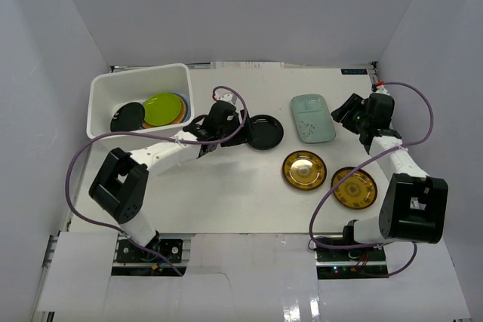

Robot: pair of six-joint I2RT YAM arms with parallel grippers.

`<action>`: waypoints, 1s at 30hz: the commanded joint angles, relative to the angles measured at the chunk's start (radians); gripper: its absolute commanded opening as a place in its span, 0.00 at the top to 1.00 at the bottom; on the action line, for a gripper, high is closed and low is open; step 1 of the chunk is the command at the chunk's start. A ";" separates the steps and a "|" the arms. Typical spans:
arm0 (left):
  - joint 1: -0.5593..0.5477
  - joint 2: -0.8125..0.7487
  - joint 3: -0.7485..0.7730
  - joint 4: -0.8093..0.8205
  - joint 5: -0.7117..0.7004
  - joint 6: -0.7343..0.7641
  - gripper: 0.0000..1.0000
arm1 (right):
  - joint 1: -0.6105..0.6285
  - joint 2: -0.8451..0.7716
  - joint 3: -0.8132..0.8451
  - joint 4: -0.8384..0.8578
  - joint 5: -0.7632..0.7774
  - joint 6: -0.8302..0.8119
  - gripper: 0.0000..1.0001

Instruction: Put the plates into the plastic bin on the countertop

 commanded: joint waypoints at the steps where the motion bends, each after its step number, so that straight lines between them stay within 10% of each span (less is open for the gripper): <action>1: 0.004 0.058 -0.019 0.046 -0.103 -0.008 0.20 | -0.020 -0.017 -0.043 0.029 -0.101 -0.012 0.42; 22: 0.018 0.343 -0.036 0.392 -0.192 -0.155 0.35 | 0.016 -0.711 -0.647 -0.053 -0.179 0.222 0.45; 30: 0.027 0.396 -0.021 0.404 -0.221 -0.175 0.81 | 0.023 -0.853 -0.729 -0.243 -0.157 0.243 0.40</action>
